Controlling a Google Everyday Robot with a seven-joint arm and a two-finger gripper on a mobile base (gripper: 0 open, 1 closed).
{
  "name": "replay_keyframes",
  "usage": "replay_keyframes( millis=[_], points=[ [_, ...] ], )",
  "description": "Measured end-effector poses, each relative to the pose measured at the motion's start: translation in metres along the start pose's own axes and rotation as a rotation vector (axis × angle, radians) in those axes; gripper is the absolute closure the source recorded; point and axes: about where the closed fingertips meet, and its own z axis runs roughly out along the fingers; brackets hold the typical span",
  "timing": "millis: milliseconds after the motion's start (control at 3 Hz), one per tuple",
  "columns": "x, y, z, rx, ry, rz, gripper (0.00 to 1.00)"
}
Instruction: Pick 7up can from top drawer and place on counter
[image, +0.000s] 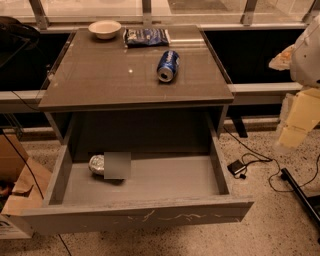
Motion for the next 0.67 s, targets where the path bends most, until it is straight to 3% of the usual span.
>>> replay_keyframes(
  millis=[333, 667],
  points=[
    [0.0, 0.0, 0.0, 0.0, 0.0, 0.0, 0.18],
    [0.0, 0.0, 0.0, 0.0, 0.0, 0.0, 0.16]
  ],
)
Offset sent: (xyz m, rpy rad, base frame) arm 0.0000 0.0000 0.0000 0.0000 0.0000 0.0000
